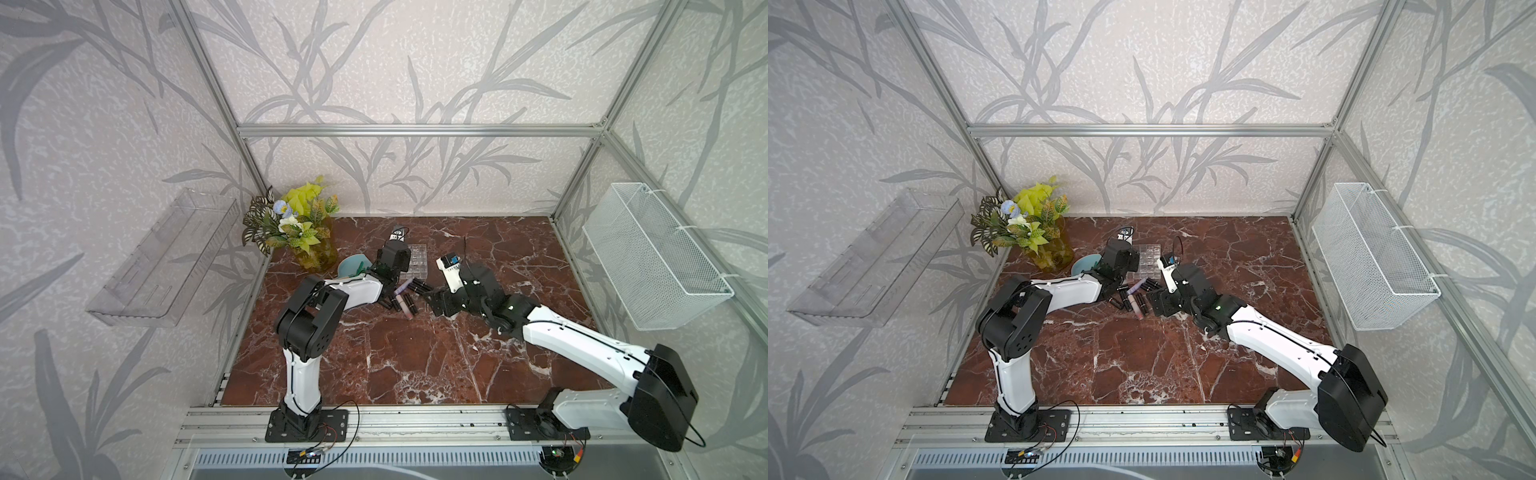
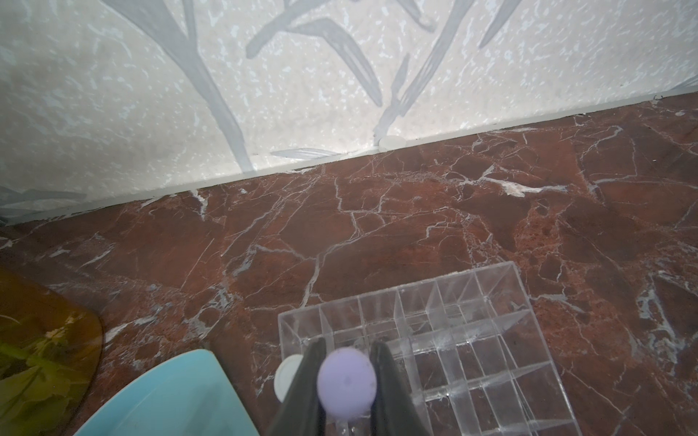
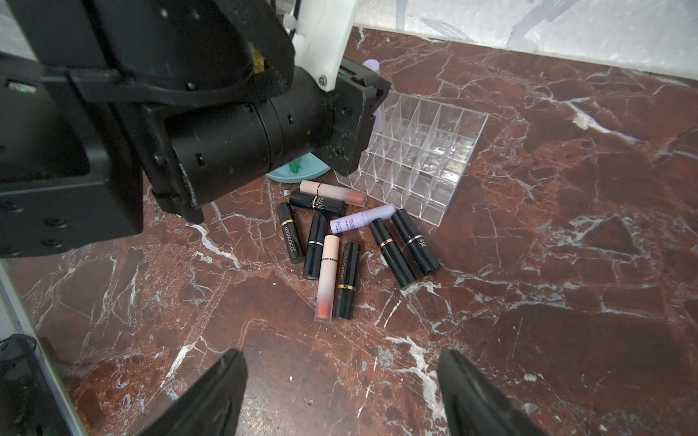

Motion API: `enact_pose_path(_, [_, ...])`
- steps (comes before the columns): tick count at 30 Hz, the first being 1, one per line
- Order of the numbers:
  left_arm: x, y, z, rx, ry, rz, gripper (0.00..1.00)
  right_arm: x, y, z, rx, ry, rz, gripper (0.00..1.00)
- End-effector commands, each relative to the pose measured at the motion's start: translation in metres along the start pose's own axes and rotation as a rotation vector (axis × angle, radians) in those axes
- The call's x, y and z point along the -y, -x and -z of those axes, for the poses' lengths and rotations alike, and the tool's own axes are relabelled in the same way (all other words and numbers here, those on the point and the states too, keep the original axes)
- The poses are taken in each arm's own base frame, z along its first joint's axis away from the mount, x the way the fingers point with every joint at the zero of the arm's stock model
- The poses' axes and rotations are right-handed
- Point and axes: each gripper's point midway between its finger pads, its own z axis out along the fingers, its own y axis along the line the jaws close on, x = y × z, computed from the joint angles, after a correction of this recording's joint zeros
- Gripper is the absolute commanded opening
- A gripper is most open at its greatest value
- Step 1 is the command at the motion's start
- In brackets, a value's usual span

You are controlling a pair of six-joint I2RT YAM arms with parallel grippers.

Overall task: Arrange the lipsticks in the organizer
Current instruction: Place the lipstick in the storage box.

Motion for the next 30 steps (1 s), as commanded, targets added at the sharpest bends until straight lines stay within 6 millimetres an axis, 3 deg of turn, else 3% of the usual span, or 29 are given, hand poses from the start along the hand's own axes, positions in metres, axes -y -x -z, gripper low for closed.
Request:
enact_pose_path(1, [0.005, 0.005, -0.008, 0.008, -0.016, 0.015, 0.16, -0.002, 0.007, 0.0, 0.01, 0.007, -0.003, 0.84])
enact_pose_path(11, [0.005, 0.005, -0.006, 0.01, -0.028, 0.034, 0.41, -0.002, 0.001, -0.008, -0.039, 0.005, 0.004, 0.87])
enact_pose_path(16, [0.002, 0.014, 0.001, 0.024, -0.033, 0.059, 0.59, -0.002, 0.0, -0.009, -0.054, 0.004, 0.012, 0.88])
enact_pose_path(19, [-0.002, 0.038, 0.024, 0.067, -0.057, 0.098, 0.63, -0.001, -0.006, -0.013, -0.095, -0.001, 0.03, 0.88])
enact_pose_path(23, [-0.012, 0.068, 0.07, 0.131, -0.114, 0.157, 0.63, 0.003, -0.021, -0.025, -0.18, -0.023, 0.052, 0.85])
enact_pose_path(27, [-0.022, 0.071, 0.117, 0.176, -0.186, 0.245, 0.63, 0.0, -0.036, -0.043, -0.281, -0.006, 0.055, 0.83])
enact_pose_path(30, [-0.034, 0.067, 0.142, 0.224, -0.199, 0.283, 0.64, 0.001, -0.048, -0.058, -0.33, -0.007, 0.05, 0.79])
